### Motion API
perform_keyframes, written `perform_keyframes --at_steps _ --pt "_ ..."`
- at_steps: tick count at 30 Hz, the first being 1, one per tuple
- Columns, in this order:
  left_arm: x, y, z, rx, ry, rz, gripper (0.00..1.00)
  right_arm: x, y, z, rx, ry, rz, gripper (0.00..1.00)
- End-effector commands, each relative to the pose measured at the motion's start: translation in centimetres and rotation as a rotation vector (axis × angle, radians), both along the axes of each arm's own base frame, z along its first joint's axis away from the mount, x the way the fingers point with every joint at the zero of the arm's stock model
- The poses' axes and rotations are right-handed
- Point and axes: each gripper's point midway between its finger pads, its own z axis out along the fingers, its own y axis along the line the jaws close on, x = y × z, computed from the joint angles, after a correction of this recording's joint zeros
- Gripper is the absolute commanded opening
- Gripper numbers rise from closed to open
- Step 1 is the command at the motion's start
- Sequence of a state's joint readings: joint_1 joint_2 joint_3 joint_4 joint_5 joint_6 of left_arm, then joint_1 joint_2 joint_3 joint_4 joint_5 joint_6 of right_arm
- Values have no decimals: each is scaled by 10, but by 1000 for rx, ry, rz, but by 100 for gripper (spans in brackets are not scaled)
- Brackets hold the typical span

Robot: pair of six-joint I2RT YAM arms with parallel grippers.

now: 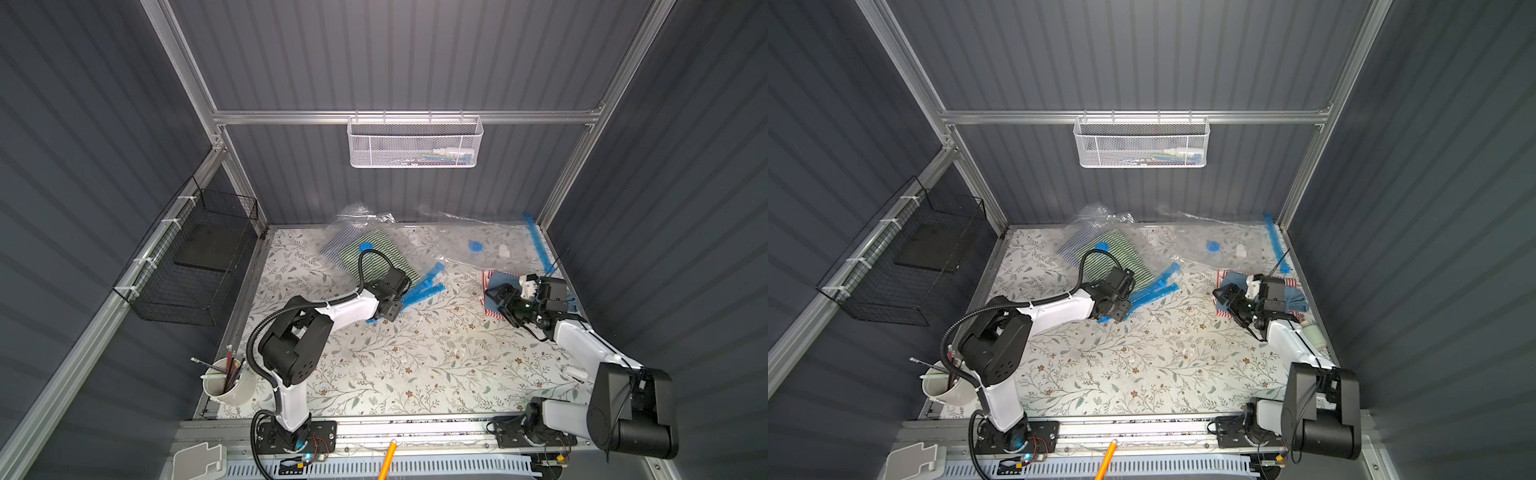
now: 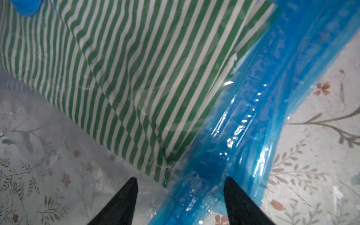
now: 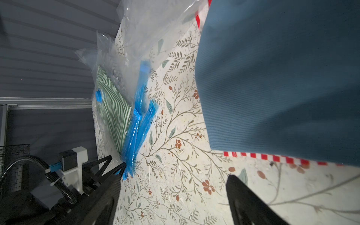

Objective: Take the tank top out of the vacuum bag
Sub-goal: Open the vacuum bag.

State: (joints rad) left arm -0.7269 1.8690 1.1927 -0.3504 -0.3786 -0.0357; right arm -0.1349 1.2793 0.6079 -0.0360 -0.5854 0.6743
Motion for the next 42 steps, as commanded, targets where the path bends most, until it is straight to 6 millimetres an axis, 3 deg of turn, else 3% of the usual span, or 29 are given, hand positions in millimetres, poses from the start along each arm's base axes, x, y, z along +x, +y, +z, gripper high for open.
perform_keyframes --at_steps 1,7,11,17,29,35,42 --pt "6 -7 2 14 -25 -9 72 4 5 4 24 -17 17 87" --pt "20 8 3 100 -63 86 62 5 5 2 26 -5 17 86" --pt "22 2 9 70 -62 86 49 4 4 -1 15 -1 18 86" --pt "23 -4 12 55 -46 89 40 4 4 -9 23 20 22 85" --pt "27 -5 13 60 -44 99 37 1 6 -11 26 21 29 85" --pt "27 -13 11 27 -27 97 51 0 7 -10 26 20 34 85" --pt "29 -20 18 -13 -29 84 51 0 6 -10 22 20 34 85"
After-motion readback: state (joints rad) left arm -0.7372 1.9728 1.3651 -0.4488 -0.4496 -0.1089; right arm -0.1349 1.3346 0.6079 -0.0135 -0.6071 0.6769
